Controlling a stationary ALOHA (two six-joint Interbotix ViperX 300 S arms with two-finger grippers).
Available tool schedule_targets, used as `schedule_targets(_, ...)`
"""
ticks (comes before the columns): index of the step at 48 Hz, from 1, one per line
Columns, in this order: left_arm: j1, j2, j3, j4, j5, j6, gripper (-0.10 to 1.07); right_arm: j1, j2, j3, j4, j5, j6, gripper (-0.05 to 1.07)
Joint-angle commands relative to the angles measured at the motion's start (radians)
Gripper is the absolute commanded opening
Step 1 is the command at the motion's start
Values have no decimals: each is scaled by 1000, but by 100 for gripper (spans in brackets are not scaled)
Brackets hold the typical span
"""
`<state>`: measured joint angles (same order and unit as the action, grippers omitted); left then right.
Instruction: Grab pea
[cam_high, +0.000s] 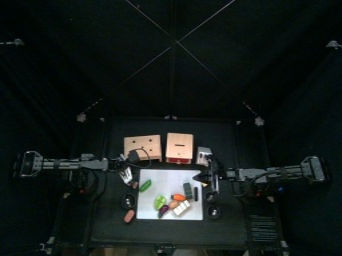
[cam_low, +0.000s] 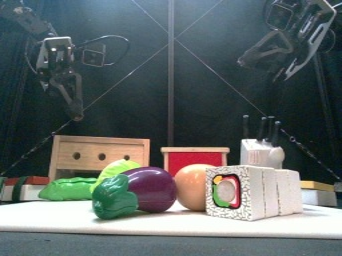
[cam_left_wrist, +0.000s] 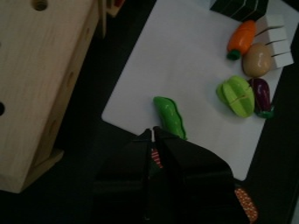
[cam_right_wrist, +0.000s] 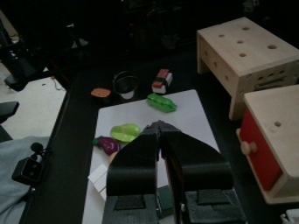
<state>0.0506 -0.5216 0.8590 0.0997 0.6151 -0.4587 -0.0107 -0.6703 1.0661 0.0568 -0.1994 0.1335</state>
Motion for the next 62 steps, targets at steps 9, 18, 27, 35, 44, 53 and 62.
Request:
schedule_targets(9, -166, 110, -21, 232, 5, -314, 60, -3, -3, -15, 8, 6, 0, 3)
schedule_targets(18, -215, 209, -32, 336, 3, -453, 76, -3, -3, -15, 8, 12, 0, 3)
schedule_targets(27, -236, 304, -43, 345, -20, -511, 86, -3, -2, -9, 8, 14, 0, 3)
schedule_targets(35, -245, 385, -89, 337, -21, -515, 87, -3, 17, -12, 8, 14, 2, 3)
schedule_targets(44, -255, 457, -133, 319, -17, -515, 87, -3, 41, -15, 8, 14, 0, 3)
schedule_targets(53, -252, 497, -141, 293, -5, -518, 87, 3, 55, -17, 8, 14, 2, 3)
schedule_targets(62, -247, 523, -143, 291, -12, -522, 87, 3, 57, -17, 8, 15, 0, 3)
